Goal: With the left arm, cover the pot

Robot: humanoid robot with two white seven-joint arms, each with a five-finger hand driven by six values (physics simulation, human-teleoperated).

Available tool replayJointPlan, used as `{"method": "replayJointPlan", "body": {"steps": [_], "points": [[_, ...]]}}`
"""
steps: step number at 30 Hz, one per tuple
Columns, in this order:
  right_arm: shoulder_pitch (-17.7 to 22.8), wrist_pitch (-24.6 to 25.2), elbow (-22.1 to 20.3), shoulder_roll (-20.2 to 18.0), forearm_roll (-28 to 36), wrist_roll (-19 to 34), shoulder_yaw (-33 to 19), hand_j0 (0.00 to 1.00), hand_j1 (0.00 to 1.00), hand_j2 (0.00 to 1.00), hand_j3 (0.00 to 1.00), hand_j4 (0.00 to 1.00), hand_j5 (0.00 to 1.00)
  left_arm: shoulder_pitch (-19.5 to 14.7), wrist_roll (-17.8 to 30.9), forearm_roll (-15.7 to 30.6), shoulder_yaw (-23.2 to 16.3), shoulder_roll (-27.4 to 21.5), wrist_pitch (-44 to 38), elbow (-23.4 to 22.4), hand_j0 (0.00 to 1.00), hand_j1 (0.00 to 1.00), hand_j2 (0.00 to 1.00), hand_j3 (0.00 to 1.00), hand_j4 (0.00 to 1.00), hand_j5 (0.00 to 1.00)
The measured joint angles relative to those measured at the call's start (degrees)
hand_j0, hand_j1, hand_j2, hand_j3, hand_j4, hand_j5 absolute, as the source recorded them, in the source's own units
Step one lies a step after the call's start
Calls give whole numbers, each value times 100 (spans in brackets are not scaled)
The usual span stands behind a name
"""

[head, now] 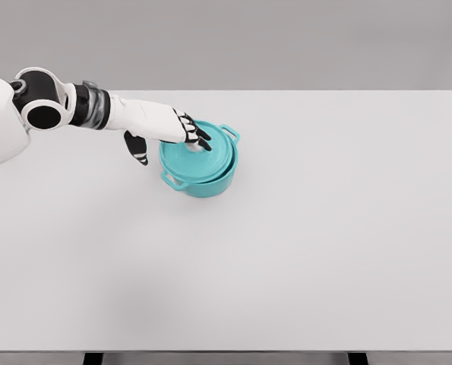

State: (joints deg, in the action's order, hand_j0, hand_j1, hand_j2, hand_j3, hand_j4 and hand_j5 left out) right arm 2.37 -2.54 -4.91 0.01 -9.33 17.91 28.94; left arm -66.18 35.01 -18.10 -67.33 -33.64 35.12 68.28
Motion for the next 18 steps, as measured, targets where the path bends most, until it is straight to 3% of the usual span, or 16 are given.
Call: {"method": "replayJointPlan", "body": {"steps": [18], "points": [[0, 0, 2, 0, 0, 0, 1, 100, 100, 100, 100, 100, 100, -105, 1, 109, 41, -15, 2, 27, 100, 100, 100, 100, 100, 100]]}}
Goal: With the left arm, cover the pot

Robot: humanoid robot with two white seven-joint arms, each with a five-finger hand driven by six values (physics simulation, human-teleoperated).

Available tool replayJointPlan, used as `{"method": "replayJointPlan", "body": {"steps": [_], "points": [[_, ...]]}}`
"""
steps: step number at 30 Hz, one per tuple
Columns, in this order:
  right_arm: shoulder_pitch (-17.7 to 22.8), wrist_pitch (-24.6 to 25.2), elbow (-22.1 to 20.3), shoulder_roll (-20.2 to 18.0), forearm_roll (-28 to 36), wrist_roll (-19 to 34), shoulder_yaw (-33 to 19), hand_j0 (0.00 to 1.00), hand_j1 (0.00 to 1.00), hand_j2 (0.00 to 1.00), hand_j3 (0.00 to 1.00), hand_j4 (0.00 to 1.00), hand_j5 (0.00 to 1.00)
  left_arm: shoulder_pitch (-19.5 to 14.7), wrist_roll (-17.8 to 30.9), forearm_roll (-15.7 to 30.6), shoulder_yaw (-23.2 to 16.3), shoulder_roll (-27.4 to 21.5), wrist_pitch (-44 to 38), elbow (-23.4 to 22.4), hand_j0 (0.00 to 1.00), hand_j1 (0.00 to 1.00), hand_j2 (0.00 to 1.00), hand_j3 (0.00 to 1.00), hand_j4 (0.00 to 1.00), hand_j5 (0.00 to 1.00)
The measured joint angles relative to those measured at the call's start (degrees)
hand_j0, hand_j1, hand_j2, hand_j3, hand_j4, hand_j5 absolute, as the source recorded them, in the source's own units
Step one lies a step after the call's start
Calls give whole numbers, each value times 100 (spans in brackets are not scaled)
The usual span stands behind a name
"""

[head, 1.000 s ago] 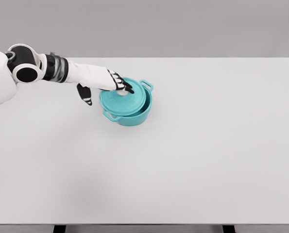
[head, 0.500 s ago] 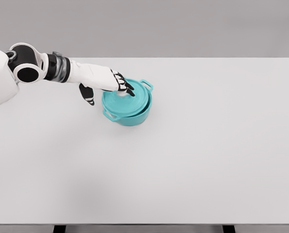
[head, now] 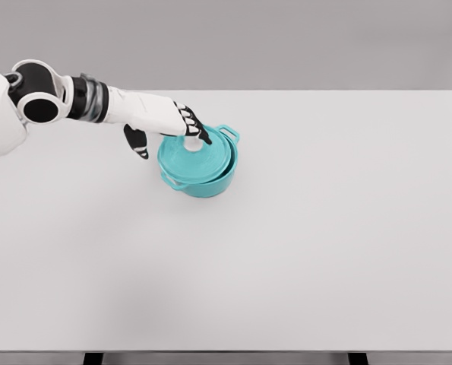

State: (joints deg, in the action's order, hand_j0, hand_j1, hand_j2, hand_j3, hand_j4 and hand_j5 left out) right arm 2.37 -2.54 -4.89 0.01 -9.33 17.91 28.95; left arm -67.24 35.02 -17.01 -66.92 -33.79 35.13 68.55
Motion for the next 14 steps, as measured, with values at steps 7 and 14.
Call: {"method": "replayJointPlan", "body": {"steps": [7, 14], "points": [[0, 0, -1, 0, 0, 0, 0, 100, 100, 100, 100, 100, 100, -79, 0, 217, 69, -216, 0, -2, 100, 100, 100, 100, 100, 100], [0, 0, -1, 0, 0, 0, 2, 100, 100, 100, 100, 100, 100, 26, 0, 465, 356, -1401, 2, -299, 100, 100, 100, 100, 100, 100]]}}
